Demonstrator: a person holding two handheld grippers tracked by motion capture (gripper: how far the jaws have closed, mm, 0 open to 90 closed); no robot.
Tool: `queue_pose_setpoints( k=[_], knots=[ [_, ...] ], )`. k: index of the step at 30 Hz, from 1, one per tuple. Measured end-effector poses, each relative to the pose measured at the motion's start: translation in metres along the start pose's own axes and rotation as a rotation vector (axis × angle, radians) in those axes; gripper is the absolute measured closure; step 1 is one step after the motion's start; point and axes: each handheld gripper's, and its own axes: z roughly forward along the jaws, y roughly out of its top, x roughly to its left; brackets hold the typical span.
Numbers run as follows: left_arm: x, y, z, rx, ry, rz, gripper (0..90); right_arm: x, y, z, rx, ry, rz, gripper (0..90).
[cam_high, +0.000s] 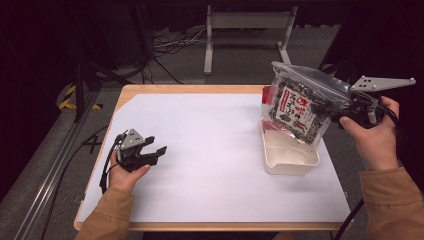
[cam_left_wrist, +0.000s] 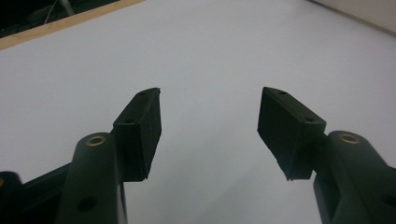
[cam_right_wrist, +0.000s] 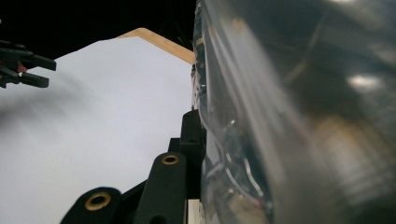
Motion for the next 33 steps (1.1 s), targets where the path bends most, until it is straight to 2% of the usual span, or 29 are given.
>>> queue_pose_setpoints(
  k=[10,15,21,26,33],
  knots=[
    [-0.001,0.000,0.001,0.002,-0.010,0.002,40.9,-0.006,-0.014,0.011,0.063,-0.007,0.042,76.0],
    [-0.001,-0.001,0.001,0.002,-0.009,0.001,40.9,-0.005,-0.017,0.016,0.105,-0.015,0.041,76.0],
    [0.000,-0.001,0.000,0.000,-0.011,-0.005,40.9,-0.003,-0.028,0.031,0.158,0.008,0.038,76.0],
    [0.000,-0.001,0.001,0.002,-0.012,0.001,40.8,-0.004,-0.036,0.039,0.166,0.010,0.049,76.0],
    [-0.001,0.000,0.001,0.002,-0.009,0.004,40.4,-0.005,-0.041,0.044,0.142,0.011,0.058,76.0]
  ],
)
